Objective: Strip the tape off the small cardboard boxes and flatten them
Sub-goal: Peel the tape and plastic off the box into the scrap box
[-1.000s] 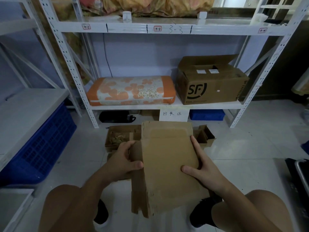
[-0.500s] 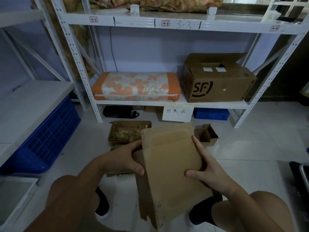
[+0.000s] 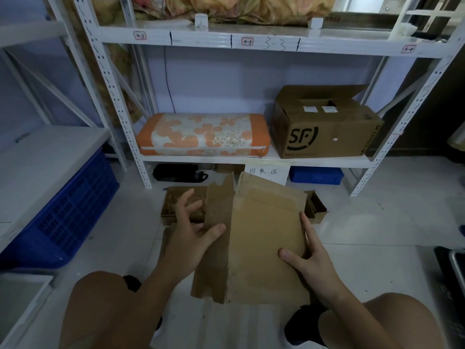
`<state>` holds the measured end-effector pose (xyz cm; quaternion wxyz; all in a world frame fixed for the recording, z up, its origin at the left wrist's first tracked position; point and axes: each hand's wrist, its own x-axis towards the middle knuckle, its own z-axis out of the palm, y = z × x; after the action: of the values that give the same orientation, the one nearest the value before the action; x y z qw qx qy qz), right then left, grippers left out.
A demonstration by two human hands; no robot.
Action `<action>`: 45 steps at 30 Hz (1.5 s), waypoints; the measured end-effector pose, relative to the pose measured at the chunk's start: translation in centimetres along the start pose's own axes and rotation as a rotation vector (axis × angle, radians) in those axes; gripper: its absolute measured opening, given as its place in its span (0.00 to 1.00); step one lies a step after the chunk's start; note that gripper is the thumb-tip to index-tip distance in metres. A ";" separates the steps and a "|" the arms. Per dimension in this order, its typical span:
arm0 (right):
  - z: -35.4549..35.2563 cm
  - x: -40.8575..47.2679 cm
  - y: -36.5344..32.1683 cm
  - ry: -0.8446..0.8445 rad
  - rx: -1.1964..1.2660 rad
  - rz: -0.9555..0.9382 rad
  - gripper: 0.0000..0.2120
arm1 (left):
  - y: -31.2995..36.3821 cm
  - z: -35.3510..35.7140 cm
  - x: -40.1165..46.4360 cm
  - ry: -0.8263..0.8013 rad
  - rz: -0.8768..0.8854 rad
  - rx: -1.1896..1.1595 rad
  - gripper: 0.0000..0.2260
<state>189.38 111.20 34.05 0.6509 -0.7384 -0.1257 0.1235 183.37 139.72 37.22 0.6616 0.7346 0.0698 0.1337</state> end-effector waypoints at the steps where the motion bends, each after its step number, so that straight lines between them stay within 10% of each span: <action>1: 0.1 0.1 0.0 0.002 -0.004 0.001 0.50 | 0.1 0.2 -0.2 -0.012 0.000 0.000 0.37; 7: 0.3 0.3 -0.3 -0.056 -0.099 -0.009 0.55 | -0.5 0.0 -0.9 -0.272 -0.133 0.140 0.61; 21: -3.0 2.1 -4.0 -0.192 0.170 0.108 0.31 | 0.2 -1.9 -2.8 -0.373 -0.258 -0.245 0.50; 24: -2.6 2.1 -4.3 -0.207 0.145 0.090 0.36 | 0.0 -2.4 -3.5 -0.351 -0.454 -0.368 0.60; 27: -2.6 1.9 -4.4 -0.163 -0.016 -0.033 0.43 | 0.2 -2.2 -3.6 -0.394 -0.519 -0.313 0.43; 29: -2.7 1.6 -4.9 -0.186 -0.142 -0.122 0.43 | 0.1 -2.3 -3.4 -0.377 -0.503 -0.195 0.32; 45: -4.4 2.0 -7.2 -0.334 -0.660 -0.208 0.47 | 0.7 -1.2 -2.4 -0.307 -0.138 0.318 0.49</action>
<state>192.54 108.68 41.67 0.3577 -0.8612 -0.3373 0.1283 180.66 140.06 37.77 0.5479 0.8348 0.0385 -0.0380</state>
